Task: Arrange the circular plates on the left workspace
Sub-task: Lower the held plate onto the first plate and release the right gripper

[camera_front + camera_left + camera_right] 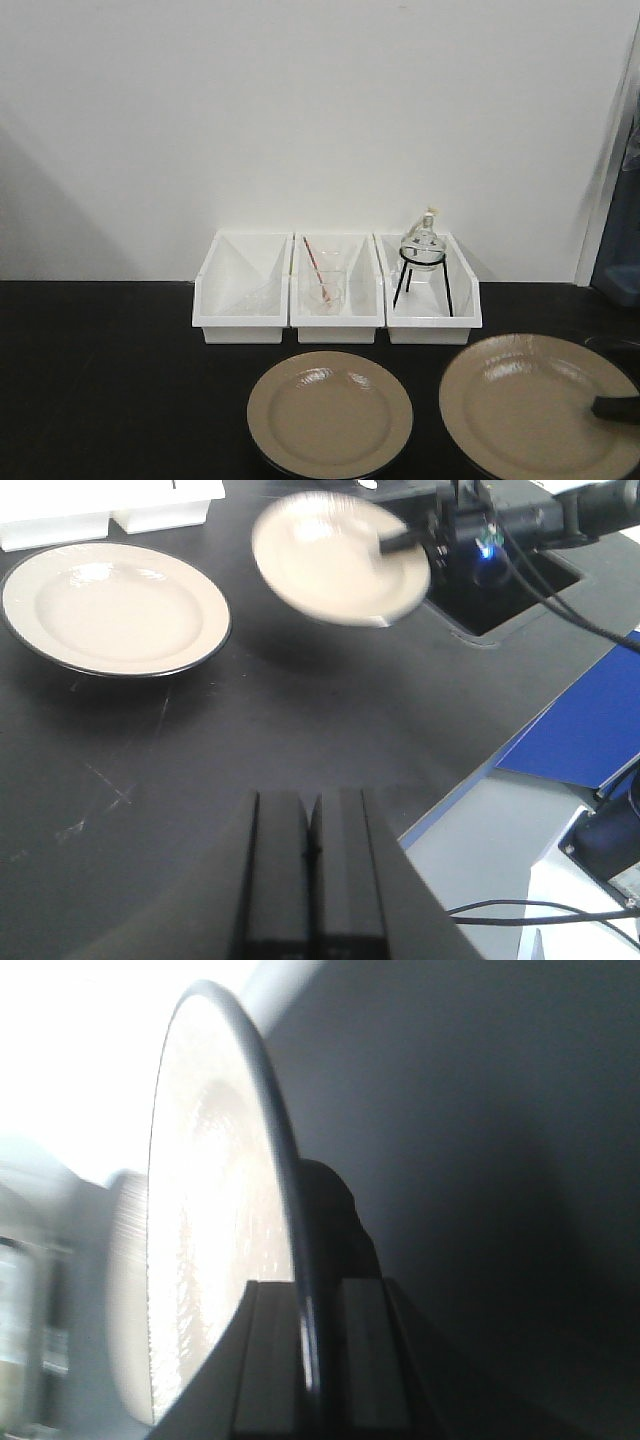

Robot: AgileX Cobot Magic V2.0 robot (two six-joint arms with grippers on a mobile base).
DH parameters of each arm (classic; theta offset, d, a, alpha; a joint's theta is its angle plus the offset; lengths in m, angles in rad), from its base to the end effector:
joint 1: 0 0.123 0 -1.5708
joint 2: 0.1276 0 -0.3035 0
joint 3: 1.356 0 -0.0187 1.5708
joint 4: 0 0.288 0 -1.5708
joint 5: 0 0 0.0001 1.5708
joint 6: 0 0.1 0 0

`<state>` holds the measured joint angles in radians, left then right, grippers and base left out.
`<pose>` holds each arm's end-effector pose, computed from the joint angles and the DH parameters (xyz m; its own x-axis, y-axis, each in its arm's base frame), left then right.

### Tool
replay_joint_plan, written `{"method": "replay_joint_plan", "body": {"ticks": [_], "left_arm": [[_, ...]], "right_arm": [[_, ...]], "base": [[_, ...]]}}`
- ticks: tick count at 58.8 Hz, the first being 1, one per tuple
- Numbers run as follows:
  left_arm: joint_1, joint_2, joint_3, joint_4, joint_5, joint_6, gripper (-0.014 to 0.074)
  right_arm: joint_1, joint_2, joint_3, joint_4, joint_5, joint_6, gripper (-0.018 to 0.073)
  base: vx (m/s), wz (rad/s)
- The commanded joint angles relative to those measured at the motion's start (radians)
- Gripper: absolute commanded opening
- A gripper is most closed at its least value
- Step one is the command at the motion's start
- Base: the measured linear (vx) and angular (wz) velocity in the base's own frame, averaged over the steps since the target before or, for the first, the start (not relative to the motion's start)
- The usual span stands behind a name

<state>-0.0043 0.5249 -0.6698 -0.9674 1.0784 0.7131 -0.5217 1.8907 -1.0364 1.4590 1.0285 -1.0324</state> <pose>0.0919 -0.0730 0.3539 -0.4777 0.0788 -0.8750 0.6668 0.6810 -0.3027 0.3737 -0.1166 0.1675 -0.7219 0.6078 -0.3307 0.0658 0.5360 0.8416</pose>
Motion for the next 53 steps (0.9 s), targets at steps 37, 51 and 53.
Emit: {"method": "replay_joint_plan", "body": {"ticks": [37,51,53], "left_arm": [[-0.004,0.006,-0.022,-0.033,-0.020,-0.009,-0.0001],[-0.004,0.006,-0.022,-0.033,-0.029,-0.009,-0.0001],[-0.004,0.006,-0.022,-0.033,-0.028,-0.010,-0.0001]], "right_arm": [[0.584,0.070,-0.282,0.334,-0.259,0.008,-0.0003],[0.611,0.168,-0.340,0.334,-0.276,0.006,-0.0002],[0.611,0.175,-0.340,0.334,-0.278,0.002,-0.0001]], "base": [[0.00,0.00],[0.00,0.00],[0.00,0.00]]}}
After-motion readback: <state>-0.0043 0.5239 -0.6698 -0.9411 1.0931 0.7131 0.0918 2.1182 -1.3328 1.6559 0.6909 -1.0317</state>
